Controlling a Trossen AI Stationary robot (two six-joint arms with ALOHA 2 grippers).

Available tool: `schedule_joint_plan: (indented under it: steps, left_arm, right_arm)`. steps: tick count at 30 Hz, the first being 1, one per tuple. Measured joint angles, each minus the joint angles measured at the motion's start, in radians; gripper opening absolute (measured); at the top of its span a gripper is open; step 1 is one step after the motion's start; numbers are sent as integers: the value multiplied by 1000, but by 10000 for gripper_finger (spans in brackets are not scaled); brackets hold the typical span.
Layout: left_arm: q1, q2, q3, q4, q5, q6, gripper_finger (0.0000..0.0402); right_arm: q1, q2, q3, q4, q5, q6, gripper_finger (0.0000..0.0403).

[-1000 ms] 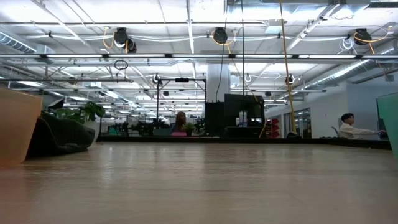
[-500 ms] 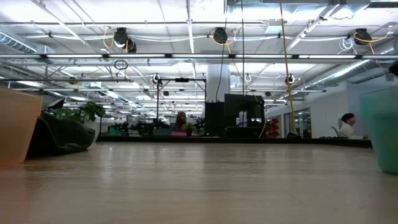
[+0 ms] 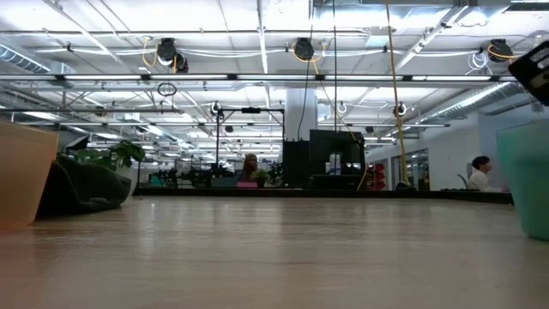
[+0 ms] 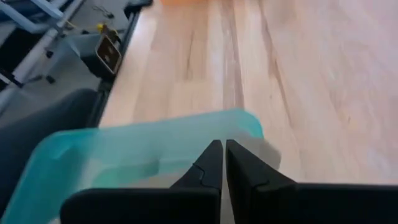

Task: Pick & Place hat
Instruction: Put the brown cap into the blue bin

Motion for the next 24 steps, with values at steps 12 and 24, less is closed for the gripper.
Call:
schedule_joint_plan:
  steps: [12, 24]
  left_arm:
    - [0, 0, 0, 0, 0, 1, 163]
    - [1, 0, 0, 0, 0, 1, 163]
  right_arm:
    - [-3, 145, -22, 34, 3, 60, 0]
    - [-31, 213, -20, 135, 22, 18, 0]
